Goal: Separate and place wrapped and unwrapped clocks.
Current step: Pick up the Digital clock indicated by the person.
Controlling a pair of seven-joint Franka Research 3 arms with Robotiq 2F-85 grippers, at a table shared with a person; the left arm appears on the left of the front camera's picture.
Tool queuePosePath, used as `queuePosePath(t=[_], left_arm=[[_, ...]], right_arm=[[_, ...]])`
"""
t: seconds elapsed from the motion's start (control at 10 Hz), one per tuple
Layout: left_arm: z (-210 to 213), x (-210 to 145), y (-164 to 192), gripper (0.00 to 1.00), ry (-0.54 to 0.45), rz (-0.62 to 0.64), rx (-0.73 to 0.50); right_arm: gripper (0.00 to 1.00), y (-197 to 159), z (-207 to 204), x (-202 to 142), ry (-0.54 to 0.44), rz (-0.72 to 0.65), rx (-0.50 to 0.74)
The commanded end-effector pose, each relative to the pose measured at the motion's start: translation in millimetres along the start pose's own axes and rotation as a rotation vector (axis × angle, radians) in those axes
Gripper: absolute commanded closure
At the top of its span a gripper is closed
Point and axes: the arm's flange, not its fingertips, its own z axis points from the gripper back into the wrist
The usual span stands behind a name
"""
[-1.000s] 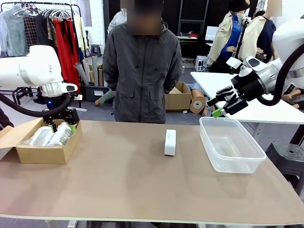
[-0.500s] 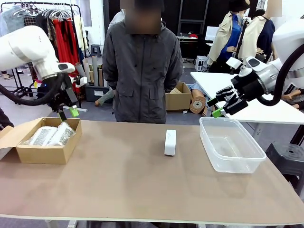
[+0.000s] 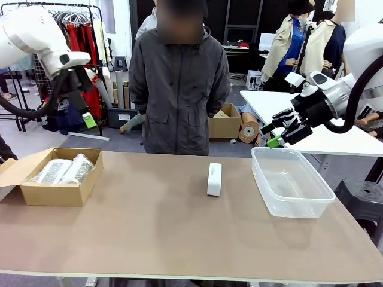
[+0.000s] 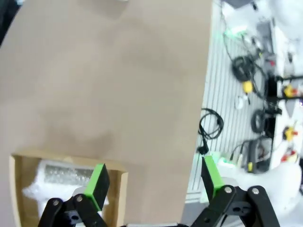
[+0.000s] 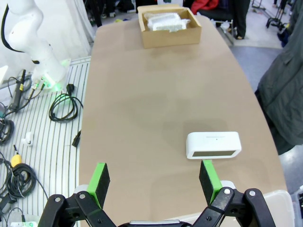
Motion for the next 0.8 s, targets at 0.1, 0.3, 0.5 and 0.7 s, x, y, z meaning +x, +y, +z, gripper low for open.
queuePosePath(t=[0.1,0.3,0.5,0.7], left_arm=[[17.5,-3.8,-34.7,0.0,0.024,-0.3,-0.062],[17.8,3.0,-59.3,0.0,0.094,-0.416,0.012],[17.5,5.6,-38.3,0.0,0.039,-0.301,-0.045],[17.5,5.6,-38.3,0.0,0.039,-0.301,-0.045]], right_arm=[[0.0,1.3,-0.2,0.3,-0.001,0.004,0.001],[0.0,1.3,-0.2,0.3,-0.001,0.004,0.001],[0.0,1.3,-0.2,0.3,-0.001,0.004,0.001],[0.0,1.3,-0.2,0.3,-0.001,0.004,0.001]])
